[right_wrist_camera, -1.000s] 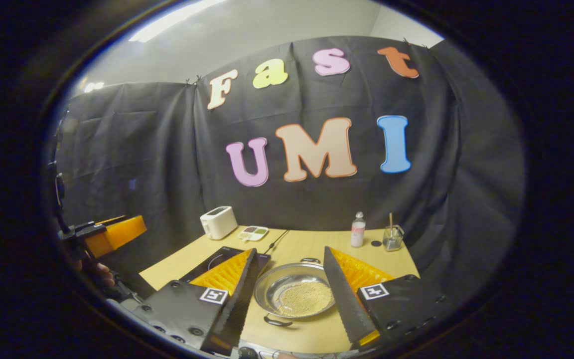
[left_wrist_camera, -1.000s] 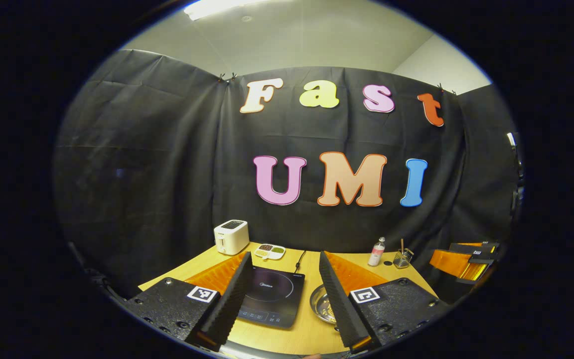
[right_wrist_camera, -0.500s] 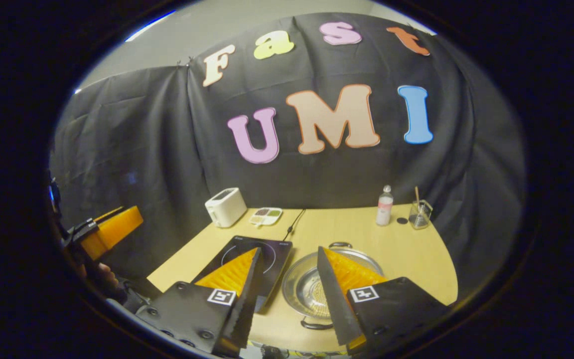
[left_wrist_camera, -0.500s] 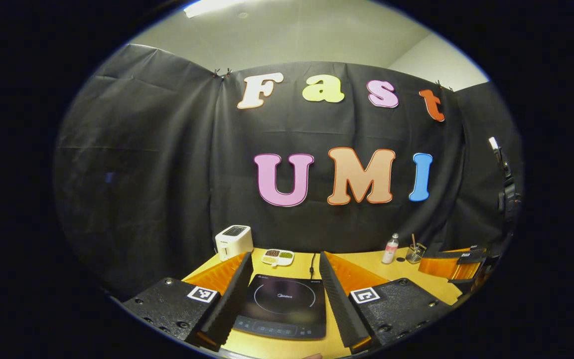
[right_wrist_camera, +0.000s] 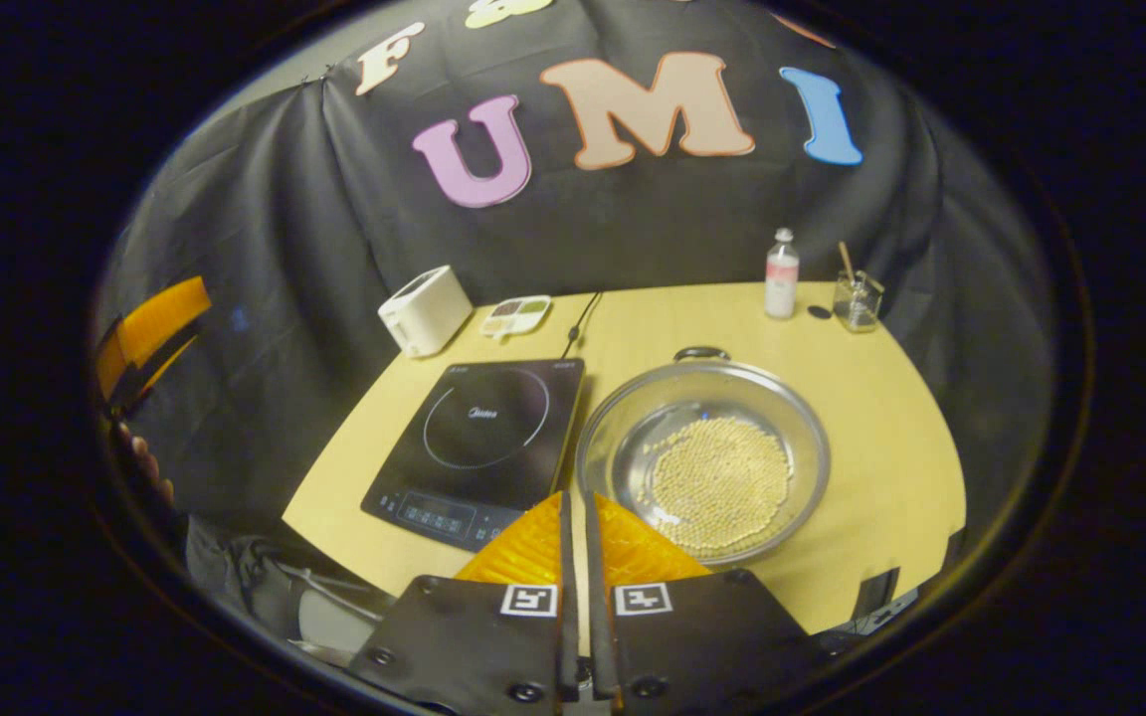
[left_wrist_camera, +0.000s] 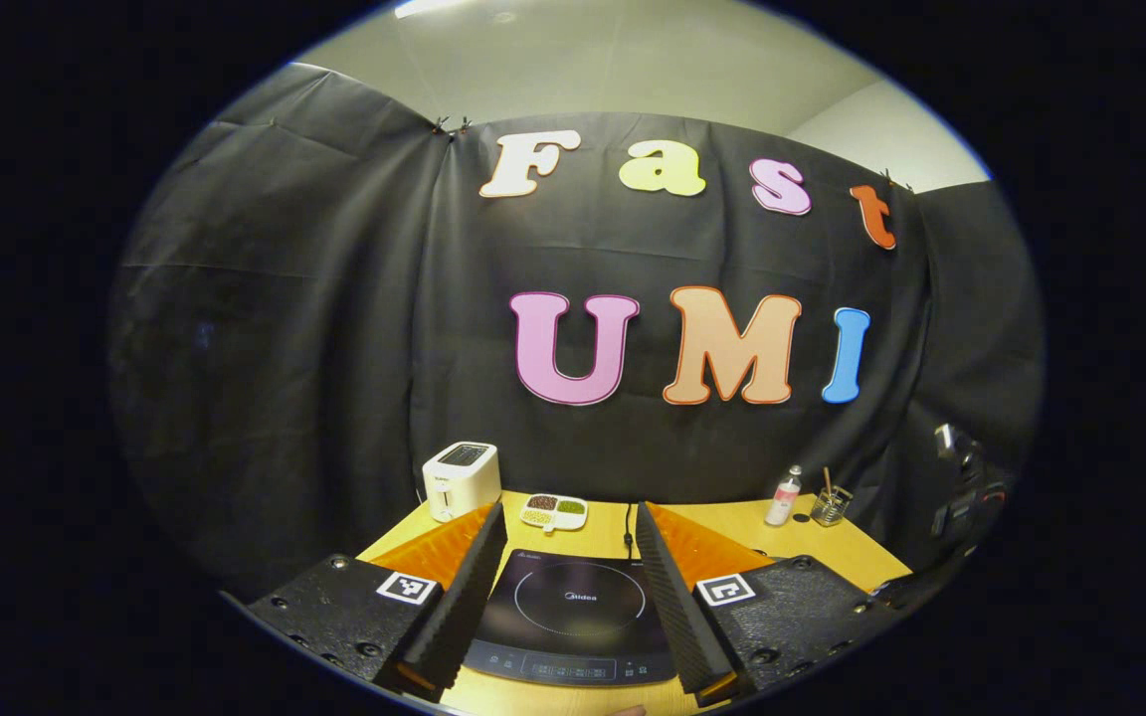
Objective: First push the handle of the pot to place it horizontally, then grasp the pot with both hands and set it on the induction cooktop.
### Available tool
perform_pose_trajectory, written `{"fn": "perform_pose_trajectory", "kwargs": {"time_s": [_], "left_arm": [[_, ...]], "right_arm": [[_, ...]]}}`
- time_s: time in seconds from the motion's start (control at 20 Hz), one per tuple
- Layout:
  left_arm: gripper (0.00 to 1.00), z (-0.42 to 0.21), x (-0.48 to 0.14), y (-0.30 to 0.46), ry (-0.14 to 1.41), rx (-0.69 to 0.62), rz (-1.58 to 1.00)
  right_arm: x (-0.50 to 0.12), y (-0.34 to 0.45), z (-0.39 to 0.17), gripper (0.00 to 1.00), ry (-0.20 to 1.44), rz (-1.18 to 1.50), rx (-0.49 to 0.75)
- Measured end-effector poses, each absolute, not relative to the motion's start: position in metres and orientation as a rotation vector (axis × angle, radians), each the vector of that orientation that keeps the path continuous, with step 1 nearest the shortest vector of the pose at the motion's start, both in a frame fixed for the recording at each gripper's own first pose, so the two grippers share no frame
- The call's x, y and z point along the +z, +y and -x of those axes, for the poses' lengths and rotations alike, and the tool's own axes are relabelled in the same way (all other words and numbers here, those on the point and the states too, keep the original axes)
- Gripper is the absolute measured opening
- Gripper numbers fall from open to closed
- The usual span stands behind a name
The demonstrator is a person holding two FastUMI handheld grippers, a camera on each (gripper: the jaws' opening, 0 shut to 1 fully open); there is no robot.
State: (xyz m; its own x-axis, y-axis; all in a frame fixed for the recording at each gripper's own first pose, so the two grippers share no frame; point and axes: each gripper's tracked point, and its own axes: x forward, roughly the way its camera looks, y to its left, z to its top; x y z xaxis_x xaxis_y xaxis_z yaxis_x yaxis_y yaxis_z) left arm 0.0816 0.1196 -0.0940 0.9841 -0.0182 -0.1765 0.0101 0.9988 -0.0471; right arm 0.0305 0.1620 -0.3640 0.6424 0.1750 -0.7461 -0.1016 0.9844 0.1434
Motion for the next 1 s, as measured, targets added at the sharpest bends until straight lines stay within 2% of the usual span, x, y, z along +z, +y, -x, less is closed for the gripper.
{"fn": "perform_pose_trajectory", "kwargs": {"time_s": [0.05,0.15,0.2,0.35,0.4,0.45,0.5,0.55,0.65,0.7,0.8,0.85,0.9,1.0], "left_arm": [[0.8,-0.083,-0.099,0.122,0.195,-0.001,0.052],[0.8,-0.086,-0.101,0.115,0.203,-0.001,0.082],[0.8,-0.089,-0.104,0.113,0.208,-0.002,0.083],[0.81,-0.093,-0.103,0.119,0.199,0.026,0.082],[0.75,-0.094,-0.103,0.119,0.199,0.036,0.087],[0.8,-0.093,-0.104,0.121,0.204,0.044,0.089],[0.8,-0.093,-0.106,0.121,0.207,0.048,0.092],[0.75,-0.093,-0.106,0.122,0.208,0.05,0.093],[0.75,-0.093,-0.11,0.123,0.218,0.053,0.086],[0.8,-0.093,-0.111,0.124,0.22,0.056,0.084],[0.81,-0.093,-0.109,0.127,0.215,0.062,0.088],[0.8,-0.094,-0.109,0.127,0.213,0.062,0.087],[0.75,-0.093,-0.11,0.128,0.216,0.061,0.083],[0.75,-0.093,-0.11,0.129,0.216,0.059,0.077]], "right_arm": [[-0.373,0.155,-0.029,0.1,0.898,-0.083,0.136],[-0.384,0.161,-0.027,0.0,0.952,-0.157,0.145],[-0.393,0.161,-0.024,0.03,0.987,-0.162,0.164],[-0.427,0.156,-0.004,0.03,1.102,-0.127,0.185],[-0.435,0.15,-0.001,0.03,1.138,-0.117,0.172],[-0.444,0.147,0.004,0.03,1.167,-0.121,0.159],[-0.452,0.144,0.007,0.03,1.193,-0.12,0.154],[-0.455,0.141,0.011,0.03,1.211,-0.105,0.147],[-0.463,0.137,0.011,0.03,1.234,-0.081,0.145],[-0.465,0.137,0.011,0.03,1.238,-0.079,0.146],[-0.469,0.136,0.009,0.0,1.244,-0.074,0.138],[-0.471,0.134,0.01,0.0,1.25,-0.069,0.131],[-0.474,0.132,0.009,0.0,1.255,-0.061,0.121],[-0.48,0.123,0.008,0.0,1.269,-0.04,0.097]]}}
